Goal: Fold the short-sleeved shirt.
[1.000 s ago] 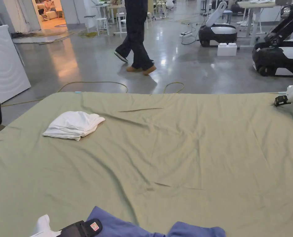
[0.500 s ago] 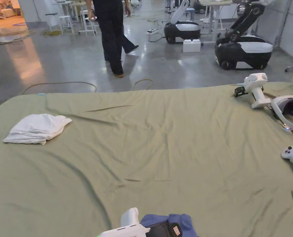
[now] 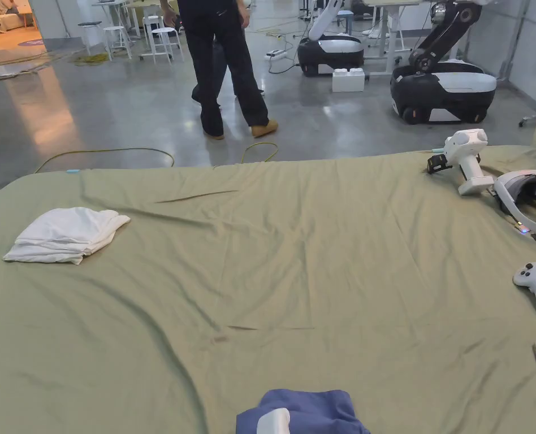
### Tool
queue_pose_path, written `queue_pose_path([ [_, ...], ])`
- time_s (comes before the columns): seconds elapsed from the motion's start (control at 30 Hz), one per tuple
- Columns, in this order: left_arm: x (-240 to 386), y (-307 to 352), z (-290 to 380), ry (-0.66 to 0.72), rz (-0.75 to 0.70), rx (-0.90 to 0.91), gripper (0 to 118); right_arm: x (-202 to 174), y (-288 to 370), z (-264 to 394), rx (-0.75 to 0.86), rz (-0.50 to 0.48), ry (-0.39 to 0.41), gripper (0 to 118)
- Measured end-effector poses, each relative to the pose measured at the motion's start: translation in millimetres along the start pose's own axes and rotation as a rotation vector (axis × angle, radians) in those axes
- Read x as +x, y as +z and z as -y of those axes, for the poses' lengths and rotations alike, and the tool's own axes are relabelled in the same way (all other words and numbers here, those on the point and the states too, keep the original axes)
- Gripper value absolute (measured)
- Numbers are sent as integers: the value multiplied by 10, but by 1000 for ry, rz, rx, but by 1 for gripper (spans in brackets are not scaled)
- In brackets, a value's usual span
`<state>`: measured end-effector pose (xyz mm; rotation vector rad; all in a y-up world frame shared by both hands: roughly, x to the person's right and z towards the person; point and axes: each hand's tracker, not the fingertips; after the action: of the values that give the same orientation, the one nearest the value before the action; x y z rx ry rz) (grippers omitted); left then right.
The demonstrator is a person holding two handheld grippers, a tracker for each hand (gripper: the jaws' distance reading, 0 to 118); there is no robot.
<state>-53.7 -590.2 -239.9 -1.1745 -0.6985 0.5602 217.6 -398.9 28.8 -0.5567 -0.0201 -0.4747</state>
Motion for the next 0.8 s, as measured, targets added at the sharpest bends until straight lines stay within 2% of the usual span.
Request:
queue_pose_path([
  [0.1, 113, 143, -73, 4, 13, 22, 4, -111, -137, -7, -82, -20, 79, 0],
  [0.13, 200, 244, -105, -57, -2, 14, 14, -153, -259, -20, -139, -14, 130, 0],
  [0.17, 248, 317, -122, -119, -2, 17, 33, -191, -395, -25, -196, -15, 186, 0],
  [0.23, 347, 586, -122, -239, -24, 51, 87, -285, -751, -7, -275, -61, 310, 0],
  [0.27, 355, 750, -135, -256, -4, 82, 99, -340, -934, -9, -297, -96, 339, 0],
  [0.33, 346, 1093, -124, -246, -4, 148, 101, -463, -1290, -42, -320, -169, 338, 0],
  [0.37, 309, 1263, -117, -226, -6, 191, 102, -504, -1479, -53, -334, -200, 312, 0],
  [0.43, 204, 1567, -117, -170, -13, 231, 102, -597, -1890, -75, -431, -231, 273, 0],
  [0.5, 48, 1779, -91, -111, -34, 272, 102, -627, -2280, -20, -490, -228, 286, 0],
  [0.57, -96, 1873, -109, -67, -66, 292, 102, -641, -2656, 140, -562, -89, 402, 0],
  [0.6, -158, 1908, -94, -46, -92, 293, 102, -643, -2838, 262, -616, 46, 512, 0],
  [0.63, -222, 1929, -78, -28, -94, 289, 102, -567, -3017, 412, -679, 36, 571, 0],
  [0.67, -323, 1914, -80, -14, -83, 283, 102, -563, -2978, 356, -608, -43, 507, 0],
  [0.73, -400, 1858, -71, 25, -51, 263, 102, -582, -2897, 213, -643, 2, 363, 0],
  [0.8, -457, 1705, -87, 47, -29, 249, 102, -505, -2888, 256, -630, -18, 393, 0],
])
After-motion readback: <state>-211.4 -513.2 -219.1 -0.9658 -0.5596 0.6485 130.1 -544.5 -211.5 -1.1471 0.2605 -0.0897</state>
